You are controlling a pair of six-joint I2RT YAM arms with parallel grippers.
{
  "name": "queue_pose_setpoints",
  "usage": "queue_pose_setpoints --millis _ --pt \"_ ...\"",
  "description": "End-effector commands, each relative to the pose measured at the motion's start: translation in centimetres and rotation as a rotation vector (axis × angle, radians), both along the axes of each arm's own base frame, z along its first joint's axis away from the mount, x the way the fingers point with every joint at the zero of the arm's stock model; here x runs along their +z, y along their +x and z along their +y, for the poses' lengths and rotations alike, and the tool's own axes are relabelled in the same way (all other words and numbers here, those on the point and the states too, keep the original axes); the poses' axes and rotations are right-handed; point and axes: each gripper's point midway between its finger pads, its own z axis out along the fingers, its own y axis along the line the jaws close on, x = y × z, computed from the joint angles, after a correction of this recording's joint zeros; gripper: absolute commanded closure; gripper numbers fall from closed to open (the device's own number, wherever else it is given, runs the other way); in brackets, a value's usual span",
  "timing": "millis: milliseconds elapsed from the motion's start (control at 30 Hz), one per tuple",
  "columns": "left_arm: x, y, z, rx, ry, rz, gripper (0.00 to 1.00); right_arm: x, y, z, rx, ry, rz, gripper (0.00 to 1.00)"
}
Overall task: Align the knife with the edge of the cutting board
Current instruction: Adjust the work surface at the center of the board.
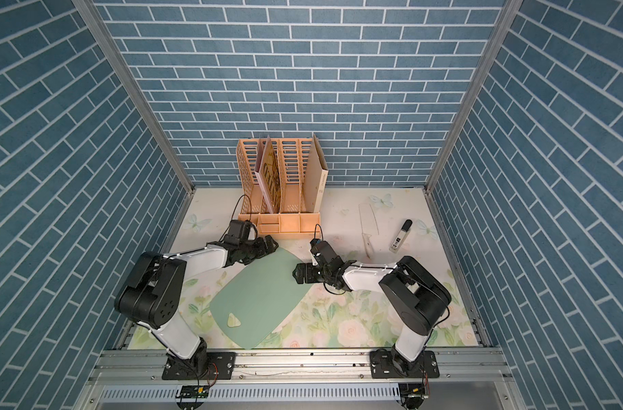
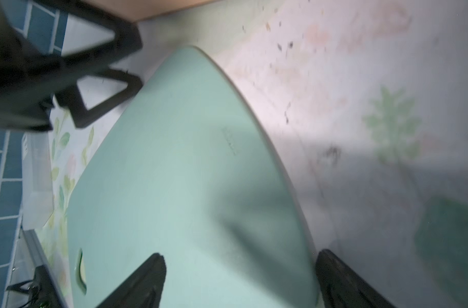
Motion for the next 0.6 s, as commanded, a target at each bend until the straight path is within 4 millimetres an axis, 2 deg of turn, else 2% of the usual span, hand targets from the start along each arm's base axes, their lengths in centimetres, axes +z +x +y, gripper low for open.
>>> queue_pose_setpoints --millis 0,67,133,200,267,433,500,567 --pt "-6.6 -6.4 -1.1 -0.043 0.045 0.323 0.00 0.0 -0.7 -2.3 -0.089 -0.027 0.016 0.07" --pt "-5.9 -5.5 -2.2 -0.064 0.046 0.304 0.01 -0.1 -0.4 -3.7 -0.123 -0.067 -0.006 0.07" --pt "-3.9 -4.4 -2.5 -0.062 0.057 0.253 0.01 -0.1 -0.1 -4.8 -0.147 -0.101 -0.024 0.06" --pt "-1.1 -3.4 -1.6 -0.030 0.090 0.177 0.00 0.0 0.0 -5.5 -0.159 -0.119 -0.034 0.05" --pt "1.5 -3.5 0.6 0.047 0.152 0.126 0.00 0.1 0.0 -5.7 -0.164 -0.117 -0.040 0.05" --pt "5.6 -6.8 5.6 0.206 0.208 0.051 0.00 0.6 0.2 -5.6 -0.168 -0.103 -0.054 0.05" --pt "6.0 -8.6 8.1 0.276 0.239 0.067 0.00 0.6 0.3 -5.4 -0.164 -0.097 -0.054 0.05" --pt "5.2 -11.5 10.9 0.370 0.280 0.136 0.00 0.7 0.2 -4.9 -0.147 -0.090 -0.045 0.05"
